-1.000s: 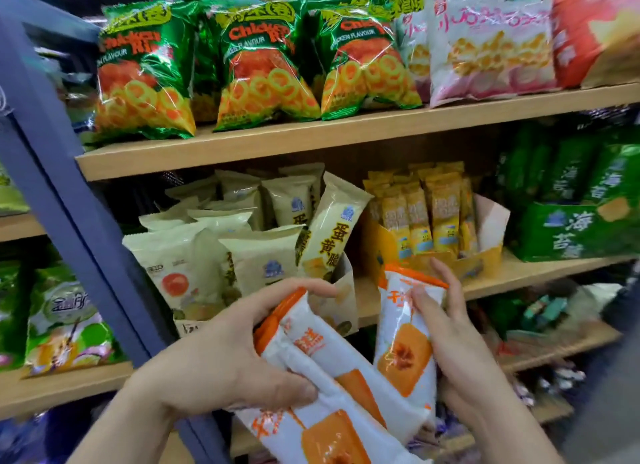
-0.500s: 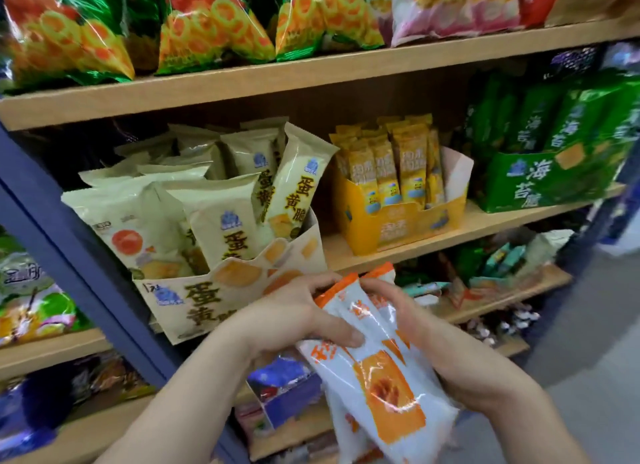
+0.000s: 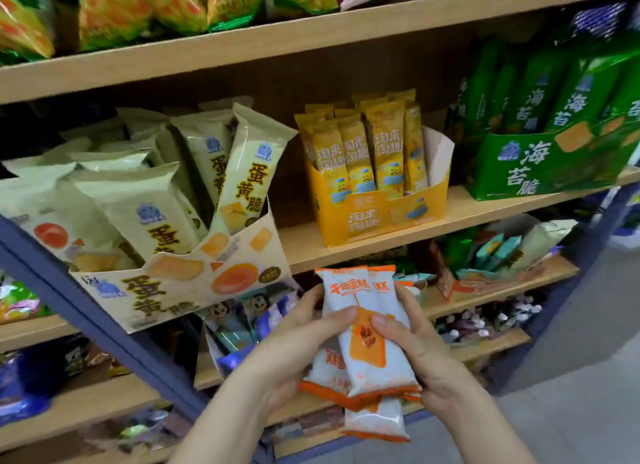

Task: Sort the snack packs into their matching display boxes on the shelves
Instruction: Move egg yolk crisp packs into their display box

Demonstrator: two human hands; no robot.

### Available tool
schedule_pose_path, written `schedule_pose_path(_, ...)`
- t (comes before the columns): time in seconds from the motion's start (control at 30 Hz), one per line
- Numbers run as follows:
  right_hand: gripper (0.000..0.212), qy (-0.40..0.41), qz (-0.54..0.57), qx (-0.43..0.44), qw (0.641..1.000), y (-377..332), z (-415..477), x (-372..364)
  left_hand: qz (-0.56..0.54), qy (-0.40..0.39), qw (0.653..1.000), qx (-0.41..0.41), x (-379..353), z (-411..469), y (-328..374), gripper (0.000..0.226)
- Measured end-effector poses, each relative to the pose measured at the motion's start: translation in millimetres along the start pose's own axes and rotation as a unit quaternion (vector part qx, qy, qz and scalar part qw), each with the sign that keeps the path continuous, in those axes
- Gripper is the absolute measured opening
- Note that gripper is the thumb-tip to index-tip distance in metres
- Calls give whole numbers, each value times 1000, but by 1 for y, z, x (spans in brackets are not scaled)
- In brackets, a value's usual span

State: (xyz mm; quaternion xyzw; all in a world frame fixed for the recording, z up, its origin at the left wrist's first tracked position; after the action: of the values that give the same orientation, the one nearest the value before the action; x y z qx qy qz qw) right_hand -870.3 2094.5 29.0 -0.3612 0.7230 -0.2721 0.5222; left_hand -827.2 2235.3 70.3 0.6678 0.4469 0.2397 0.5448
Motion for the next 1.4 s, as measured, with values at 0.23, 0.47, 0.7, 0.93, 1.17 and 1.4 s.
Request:
schedule_pose_path(0.23,103,-24,-13,11,1000,-16,7,14,48,68,993,-81,-2,6,1,74)
schedule_pose_path(0.47,69,-11,-90,62,994,-27,3,4,32,101,990,-95,-1,-5,8,64)
schedule_pose_path(0.7,58,-10,-211,161,964,-41,1,-10,-23,118,988,-102,-6,-14,9,58)
schedule_pose_path(0.93,61,0,-151,118,981,-38,2,2,-143,166,968,-123,10,-27,12,58)
schedule_pose_path(1.17,67,-22,-198,106,974,-35,-1,-13,-139,138,974,-117,-1,-28,14,56)
schedule_pose_path(1.4,57,-20,-165,85,982,-36,2,-14,-74,191,970,-129,4,-24,20,60)
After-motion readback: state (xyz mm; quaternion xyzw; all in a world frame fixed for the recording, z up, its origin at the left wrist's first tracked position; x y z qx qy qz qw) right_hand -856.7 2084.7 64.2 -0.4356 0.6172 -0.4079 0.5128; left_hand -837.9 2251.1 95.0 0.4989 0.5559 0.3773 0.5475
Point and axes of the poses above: each hand's wrist, its own z-axis towards the middle knuckle, its own x-axis out of the back of the hand, y = z × x, the point moved 4 cm from there along z, towards the middle knuckle, and after that the axes turned 8 degrees about -x, right-handed, at the moved point
